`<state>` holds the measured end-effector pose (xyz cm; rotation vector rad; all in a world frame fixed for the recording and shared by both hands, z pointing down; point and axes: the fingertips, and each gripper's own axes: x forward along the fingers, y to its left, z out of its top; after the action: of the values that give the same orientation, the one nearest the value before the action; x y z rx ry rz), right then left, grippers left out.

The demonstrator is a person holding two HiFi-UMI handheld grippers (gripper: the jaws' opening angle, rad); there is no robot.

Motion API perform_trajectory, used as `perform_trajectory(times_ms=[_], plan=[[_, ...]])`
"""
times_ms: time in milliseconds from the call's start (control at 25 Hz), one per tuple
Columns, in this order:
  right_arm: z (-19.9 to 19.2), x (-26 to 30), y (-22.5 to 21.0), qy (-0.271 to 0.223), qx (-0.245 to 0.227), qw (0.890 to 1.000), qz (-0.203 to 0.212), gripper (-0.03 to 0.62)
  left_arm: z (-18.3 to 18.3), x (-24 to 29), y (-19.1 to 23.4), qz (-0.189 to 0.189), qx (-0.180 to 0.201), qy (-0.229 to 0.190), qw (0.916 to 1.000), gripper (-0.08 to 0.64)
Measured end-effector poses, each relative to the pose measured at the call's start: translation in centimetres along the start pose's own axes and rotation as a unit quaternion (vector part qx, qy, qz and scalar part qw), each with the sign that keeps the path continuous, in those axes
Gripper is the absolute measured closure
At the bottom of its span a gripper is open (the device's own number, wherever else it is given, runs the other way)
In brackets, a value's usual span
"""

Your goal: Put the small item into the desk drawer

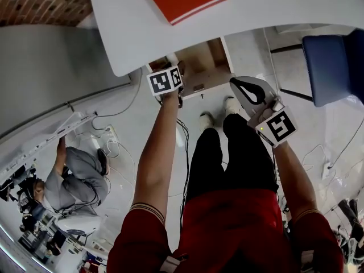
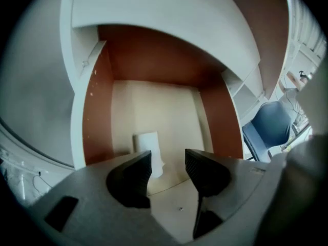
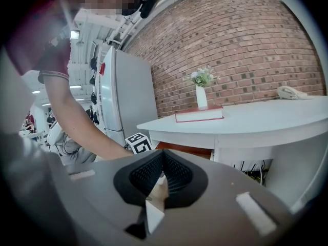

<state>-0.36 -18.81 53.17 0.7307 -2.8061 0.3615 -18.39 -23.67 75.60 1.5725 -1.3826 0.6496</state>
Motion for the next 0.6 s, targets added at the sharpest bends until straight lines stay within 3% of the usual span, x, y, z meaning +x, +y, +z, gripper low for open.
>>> perform_trajectory(times_ms=[360,600], plan=[[2.7,0.0,2.4,-0.011,-0.007,1.0,0.012,0.581,0.8,-7.2,-3.6,-0.057,0.013,-0.073,0.9956,0.378],[5.4,-0.4,3.7,-0.023,-0.005,1.0,0.01,0.581,2.0,-13.4,-6.4,-0.079,0.06,-0.139,0.9853,0.417]])
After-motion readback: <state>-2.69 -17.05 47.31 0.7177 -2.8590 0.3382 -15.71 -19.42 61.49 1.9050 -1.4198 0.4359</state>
